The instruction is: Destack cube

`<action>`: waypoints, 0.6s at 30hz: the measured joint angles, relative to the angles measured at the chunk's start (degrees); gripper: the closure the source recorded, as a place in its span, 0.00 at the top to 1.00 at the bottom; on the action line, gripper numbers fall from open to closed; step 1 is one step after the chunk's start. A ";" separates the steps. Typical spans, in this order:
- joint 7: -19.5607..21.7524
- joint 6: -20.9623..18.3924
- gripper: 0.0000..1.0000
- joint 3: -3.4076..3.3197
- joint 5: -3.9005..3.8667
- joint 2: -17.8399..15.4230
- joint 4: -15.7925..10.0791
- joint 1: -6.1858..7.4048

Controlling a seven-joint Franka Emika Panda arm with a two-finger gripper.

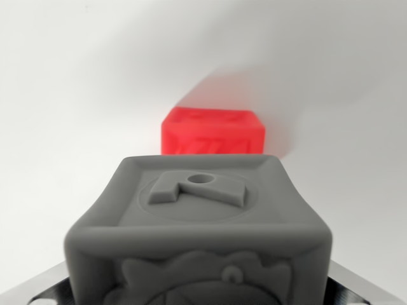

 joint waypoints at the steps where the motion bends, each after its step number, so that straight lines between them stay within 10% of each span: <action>1: 0.05 -0.18 0.00 -0.02 -0.07 -0.19 0.00 0.00; 18: 1.82 -6.79 0.00 -0.36 -2.56 -6.77 0.23 0.01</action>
